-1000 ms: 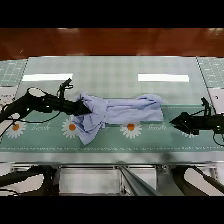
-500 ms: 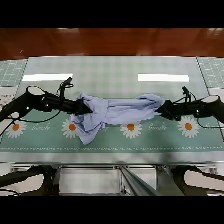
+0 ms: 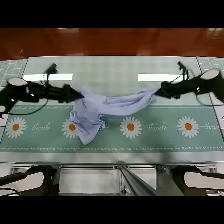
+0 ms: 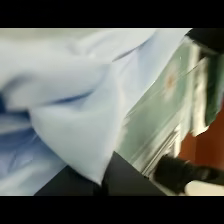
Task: Fold the shirts.
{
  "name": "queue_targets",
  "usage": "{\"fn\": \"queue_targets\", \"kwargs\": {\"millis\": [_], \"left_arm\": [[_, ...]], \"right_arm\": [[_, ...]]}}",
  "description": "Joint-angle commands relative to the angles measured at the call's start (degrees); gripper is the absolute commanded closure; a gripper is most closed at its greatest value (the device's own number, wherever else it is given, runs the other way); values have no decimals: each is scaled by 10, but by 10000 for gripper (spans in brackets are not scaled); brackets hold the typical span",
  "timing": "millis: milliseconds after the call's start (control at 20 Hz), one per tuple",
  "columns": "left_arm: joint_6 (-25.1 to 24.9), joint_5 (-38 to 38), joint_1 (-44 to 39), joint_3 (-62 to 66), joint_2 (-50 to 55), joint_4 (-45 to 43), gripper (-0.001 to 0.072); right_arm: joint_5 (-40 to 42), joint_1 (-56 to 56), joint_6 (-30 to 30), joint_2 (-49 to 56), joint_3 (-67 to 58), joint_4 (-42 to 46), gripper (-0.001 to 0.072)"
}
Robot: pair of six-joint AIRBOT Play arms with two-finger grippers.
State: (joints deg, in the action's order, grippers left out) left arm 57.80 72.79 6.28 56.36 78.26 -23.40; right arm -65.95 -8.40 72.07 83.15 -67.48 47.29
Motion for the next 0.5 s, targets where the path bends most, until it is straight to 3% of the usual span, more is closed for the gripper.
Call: {"fn": "queue_targets", "kwargs": {"millis": [0, 250, 450], "left_arm": [[27, 39, 57, 147, -28, 94, 688], [94, 38, 90, 445, -67, 75, 689], [160, 41, 98, 599, -115, -50, 688]], "right_arm": [[-18, 4, 48, -55, -187, 38, 690], [-43, 4, 76, -133, -474, 78, 690], [-59, 4, 76, -237, -512, 125, 690]]}}
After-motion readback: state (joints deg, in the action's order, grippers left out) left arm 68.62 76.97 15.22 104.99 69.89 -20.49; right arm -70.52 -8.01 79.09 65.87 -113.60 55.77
